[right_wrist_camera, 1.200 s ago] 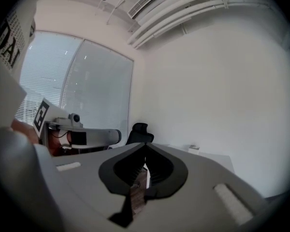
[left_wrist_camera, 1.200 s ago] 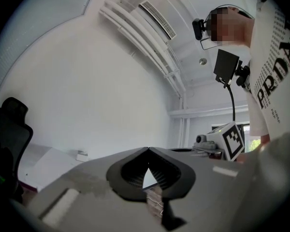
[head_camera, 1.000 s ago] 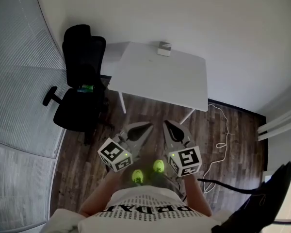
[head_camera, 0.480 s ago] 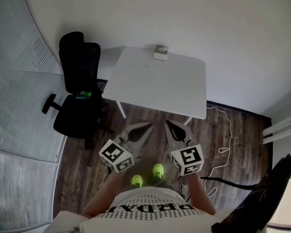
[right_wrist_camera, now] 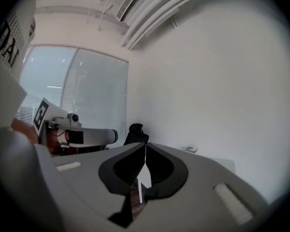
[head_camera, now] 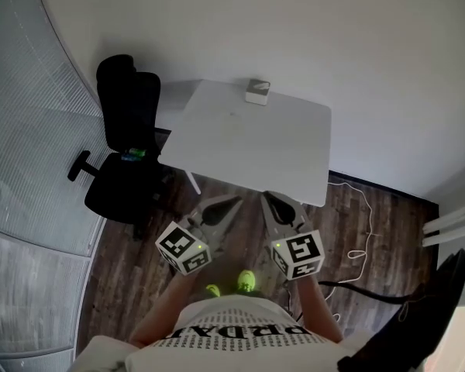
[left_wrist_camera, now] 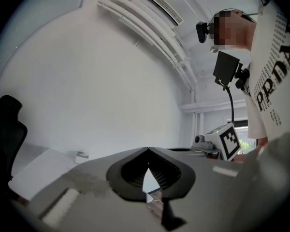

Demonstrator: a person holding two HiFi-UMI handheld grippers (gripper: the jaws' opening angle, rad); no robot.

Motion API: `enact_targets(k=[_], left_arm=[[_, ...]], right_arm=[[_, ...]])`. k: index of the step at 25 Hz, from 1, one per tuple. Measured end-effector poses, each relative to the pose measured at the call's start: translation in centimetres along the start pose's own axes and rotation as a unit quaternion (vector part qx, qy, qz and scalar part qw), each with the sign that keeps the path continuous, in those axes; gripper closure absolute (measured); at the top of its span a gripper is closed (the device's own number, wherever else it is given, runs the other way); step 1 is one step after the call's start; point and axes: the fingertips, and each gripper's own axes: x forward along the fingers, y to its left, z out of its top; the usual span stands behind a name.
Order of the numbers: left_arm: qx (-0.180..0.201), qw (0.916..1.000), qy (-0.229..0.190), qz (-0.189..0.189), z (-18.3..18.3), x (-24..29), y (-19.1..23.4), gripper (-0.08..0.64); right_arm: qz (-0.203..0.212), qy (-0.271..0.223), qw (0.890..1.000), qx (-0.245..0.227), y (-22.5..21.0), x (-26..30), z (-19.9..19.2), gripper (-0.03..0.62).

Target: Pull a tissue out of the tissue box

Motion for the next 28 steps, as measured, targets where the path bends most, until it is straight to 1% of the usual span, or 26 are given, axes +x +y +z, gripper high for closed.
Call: enact_targets(k=[7, 16, 28], left_arm=[[0.007, 0.9997, 0.001, 0.023, 0.1, 2.4, 0.4, 0.569], [0.005, 0.9994, 0.000, 0.035, -0.1, 4.4, 2.1, 0.569], [0.004, 0.9997, -0.010, 0.023, 1.1, 7.6, 6.6, 0.569]], right_arm=[[0.021, -0.005, 1.000, -0.006, -2.3, 0.5, 0.3, 0.581], [0.032, -0.010, 0.999, -0.003, -4.4, 2.3, 0.6, 0.581], [0.030, -0.002, 0.999, -0.016, -6.8, 6.8, 1.7, 0.581]])
